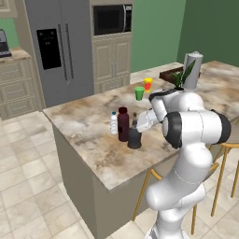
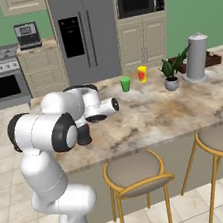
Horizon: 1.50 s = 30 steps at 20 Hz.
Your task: Place the drinks on the dining counter in a tight cluster.
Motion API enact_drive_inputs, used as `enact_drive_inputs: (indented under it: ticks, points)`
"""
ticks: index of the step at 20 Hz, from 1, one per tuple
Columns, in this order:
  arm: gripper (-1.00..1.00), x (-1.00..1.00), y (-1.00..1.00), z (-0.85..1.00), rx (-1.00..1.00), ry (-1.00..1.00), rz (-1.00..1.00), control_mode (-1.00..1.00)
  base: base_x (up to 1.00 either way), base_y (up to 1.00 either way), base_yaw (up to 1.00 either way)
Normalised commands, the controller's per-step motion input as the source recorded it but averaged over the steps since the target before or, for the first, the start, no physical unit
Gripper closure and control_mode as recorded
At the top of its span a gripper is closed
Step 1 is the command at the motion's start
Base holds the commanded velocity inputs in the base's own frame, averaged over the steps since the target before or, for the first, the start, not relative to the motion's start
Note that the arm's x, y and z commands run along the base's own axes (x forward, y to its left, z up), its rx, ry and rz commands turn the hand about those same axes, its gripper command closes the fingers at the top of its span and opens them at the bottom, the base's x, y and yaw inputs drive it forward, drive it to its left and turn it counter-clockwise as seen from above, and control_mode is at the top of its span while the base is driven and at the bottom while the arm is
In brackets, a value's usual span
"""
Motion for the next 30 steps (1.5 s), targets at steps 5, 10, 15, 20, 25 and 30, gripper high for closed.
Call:
enact_drive_inputs:
  ticks: [5,10,15,20,25,30]
  points:
    - [1.00,-0.15,-0.02,-0.03,0.00,0.00,0.00,-1.00,0.00,0.00,0.00]
    - [1.00,-0.13,-0.06,-0.08,0.00,0.00,0.00,-1.00,0.00,0.00,0.00]
    - [1.00,-0.08,-0.05,-0.16,0.00,0.00,0.00,-1.00,0.00,0.00,0.00]
    - [1.00,0.00,-0.01,-0.14,0.00,0.00,0.00,-1.00,0.00,0.00,0.00]
    - [1.00,0.00,0.00,-0.09,0.00,0.00,0.00,-1.00,0.00,0.00,0.00]
    - [-1.00,0.00,0.00,0.00,0.00,0.00,0.00,-1.00,0.00,0.00,0.00]
